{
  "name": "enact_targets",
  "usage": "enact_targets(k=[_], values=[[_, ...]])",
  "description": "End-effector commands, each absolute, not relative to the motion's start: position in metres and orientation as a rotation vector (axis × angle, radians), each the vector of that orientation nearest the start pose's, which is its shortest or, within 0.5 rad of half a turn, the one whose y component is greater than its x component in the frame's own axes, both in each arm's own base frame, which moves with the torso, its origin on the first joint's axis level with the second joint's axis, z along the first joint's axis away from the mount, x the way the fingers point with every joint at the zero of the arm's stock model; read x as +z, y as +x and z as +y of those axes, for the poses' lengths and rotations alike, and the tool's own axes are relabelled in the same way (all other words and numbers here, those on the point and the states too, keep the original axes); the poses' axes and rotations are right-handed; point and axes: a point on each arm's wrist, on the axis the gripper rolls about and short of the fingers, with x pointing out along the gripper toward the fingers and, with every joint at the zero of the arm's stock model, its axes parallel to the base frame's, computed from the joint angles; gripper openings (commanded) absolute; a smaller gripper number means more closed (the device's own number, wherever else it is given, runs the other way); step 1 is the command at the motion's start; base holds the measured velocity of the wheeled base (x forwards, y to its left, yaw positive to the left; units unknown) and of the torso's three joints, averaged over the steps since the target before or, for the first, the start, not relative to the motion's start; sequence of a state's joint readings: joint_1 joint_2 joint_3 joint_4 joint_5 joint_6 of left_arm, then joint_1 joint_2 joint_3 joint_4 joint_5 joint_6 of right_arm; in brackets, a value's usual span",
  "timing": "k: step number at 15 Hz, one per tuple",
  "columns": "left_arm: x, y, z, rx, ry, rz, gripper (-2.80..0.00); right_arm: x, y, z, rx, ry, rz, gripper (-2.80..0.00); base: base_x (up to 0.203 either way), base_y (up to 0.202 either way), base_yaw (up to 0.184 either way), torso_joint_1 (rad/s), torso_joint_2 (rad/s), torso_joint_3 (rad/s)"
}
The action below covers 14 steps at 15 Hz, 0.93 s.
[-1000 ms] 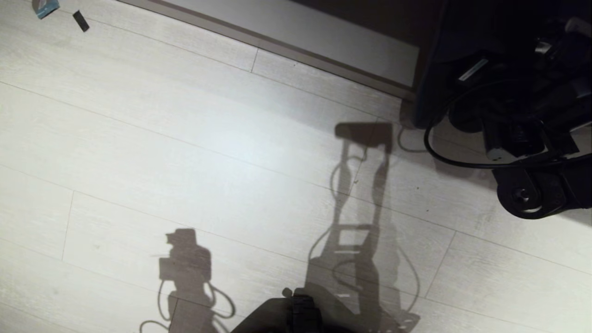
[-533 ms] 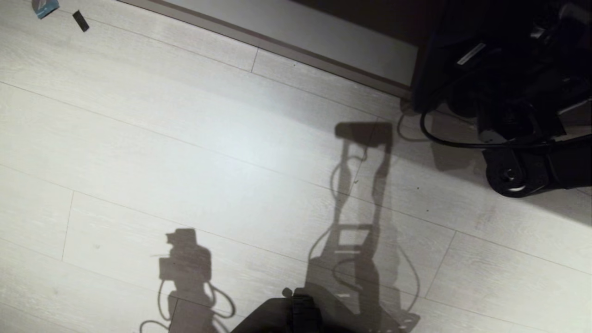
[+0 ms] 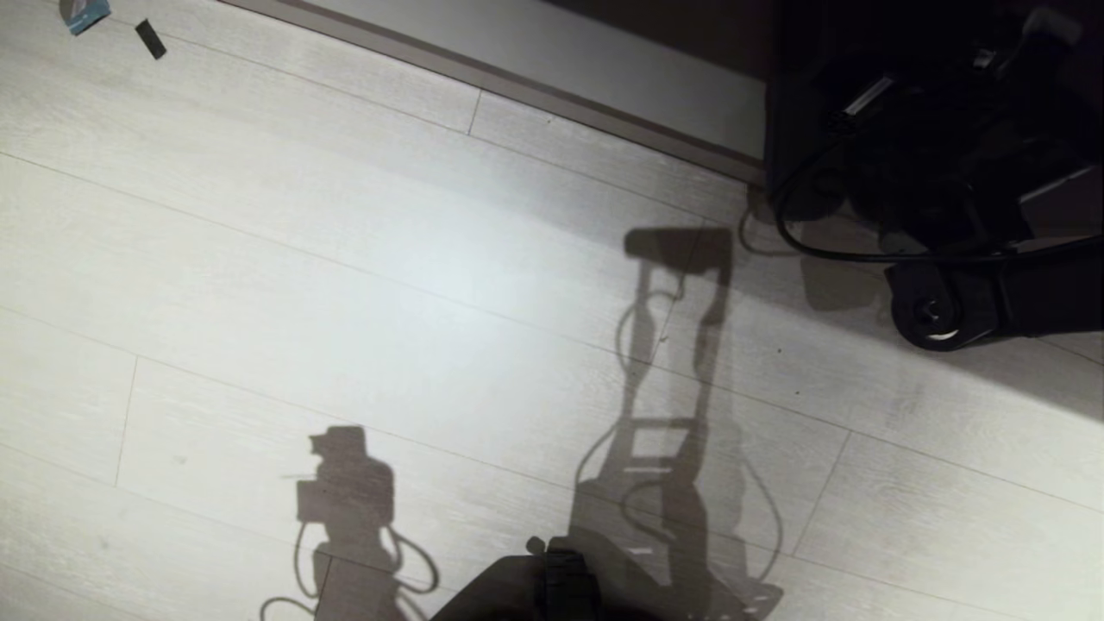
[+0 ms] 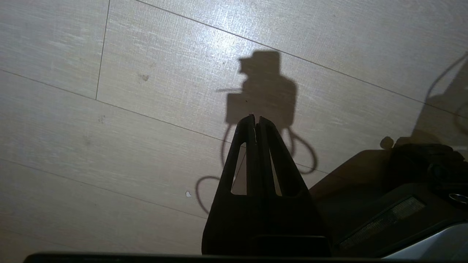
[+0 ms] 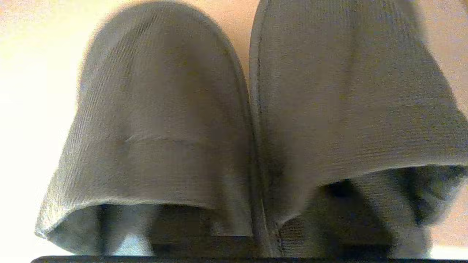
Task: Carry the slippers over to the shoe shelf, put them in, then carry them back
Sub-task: Place the slippers into the shoe cabinet
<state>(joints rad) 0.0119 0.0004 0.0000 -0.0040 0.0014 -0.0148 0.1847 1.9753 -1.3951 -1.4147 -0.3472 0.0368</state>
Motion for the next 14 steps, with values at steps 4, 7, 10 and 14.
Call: enact_targets(k=[4,7,10,14], values=[[0.076,-0.023,0.0,0.014,-0.017,-0.003,-2.8,0.312,0.374,0.061,-0.145,0.253,-0.806,0.0,0.0,0.0,0.0,0.0,0.0,0.0],[0.076,-0.023,0.0,0.014,-0.017,-0.003,-2.8,0.31,0.375,0.059,-0.165,0.235,-0.794,0.0,0.0,0.0,0.0,0.0,0.0,0.0],[0.076,-0.023,0.0,0.014,-0.017,-0.003,-2.8,0.308,0.375,0.059,-0.169,0.227,-0.781,0.0,0.0,0.0,0.0,0.0,0.0,0.0],[0.076,-0.023,0.0,0.014,-0.017,-0.003,-2.8,0.291,0.375,0.06,-0.17,0.195,-0.72,0.0,0.0,0.0,0.0,0.0,0.0,0.0]])
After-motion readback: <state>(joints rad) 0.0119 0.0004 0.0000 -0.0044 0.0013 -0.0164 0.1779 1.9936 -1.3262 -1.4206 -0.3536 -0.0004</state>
